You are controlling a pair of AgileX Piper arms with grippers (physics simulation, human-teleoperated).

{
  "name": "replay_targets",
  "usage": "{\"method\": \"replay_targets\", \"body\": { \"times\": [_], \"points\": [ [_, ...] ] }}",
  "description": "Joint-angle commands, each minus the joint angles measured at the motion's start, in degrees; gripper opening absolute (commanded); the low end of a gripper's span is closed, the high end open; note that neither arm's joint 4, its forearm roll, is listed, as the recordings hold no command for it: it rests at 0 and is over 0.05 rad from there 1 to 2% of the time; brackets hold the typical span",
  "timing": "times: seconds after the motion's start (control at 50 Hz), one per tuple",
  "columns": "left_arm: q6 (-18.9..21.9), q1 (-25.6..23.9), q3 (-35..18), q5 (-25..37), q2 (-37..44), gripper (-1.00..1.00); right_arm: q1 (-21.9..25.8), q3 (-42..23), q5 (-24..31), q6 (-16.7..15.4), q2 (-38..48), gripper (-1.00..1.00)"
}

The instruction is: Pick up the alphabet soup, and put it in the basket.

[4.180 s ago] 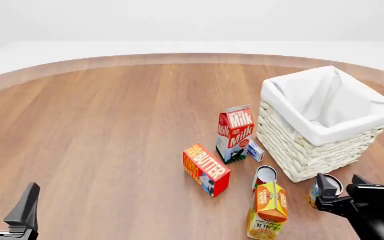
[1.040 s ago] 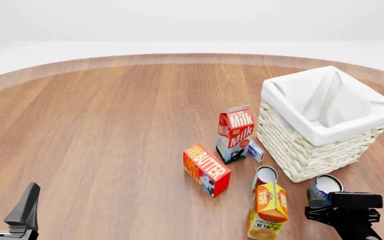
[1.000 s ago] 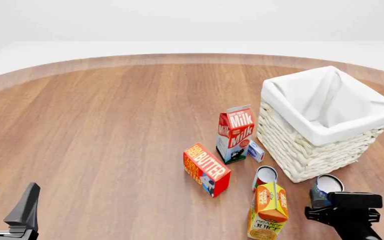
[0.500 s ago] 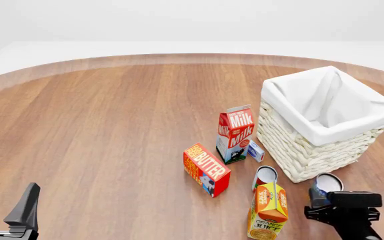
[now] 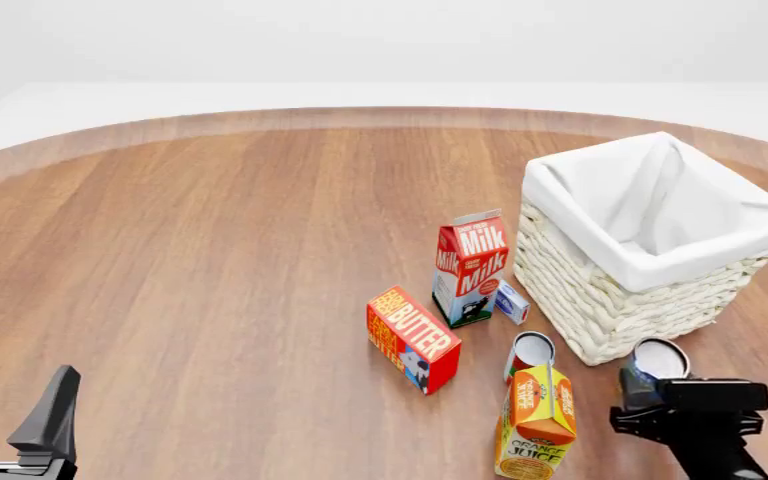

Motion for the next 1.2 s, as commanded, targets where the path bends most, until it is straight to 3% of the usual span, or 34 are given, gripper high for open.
{"method": "replay_targets", "body": {
  "times": [0.02, 0.34, 0.92, 1.2],
  "points": [
    [0.0, -0.1, 0.0, 0.0, 0.0, 1.00, 0.1, 0.0, 1.7, 0.6, -3.4, -1.00],
    [0.0, 0.0, 0.0, 0.0, 0.0, 1.00, 0.6, 0.0, 19.8, -0.3, -23.6, -1.00],
    [0.0, 0.0, 0.0, 0.0, 0.0, 1.00, 1.9, 0.0, 36.6, -1.7, -44.2, -1.00],
    [0.0, 0.0, 0.0, 0.0, 0.0, 1.00, 2.4, 0.0, 40.5, -2.3, -49.8, -1.00]
  ]
}}
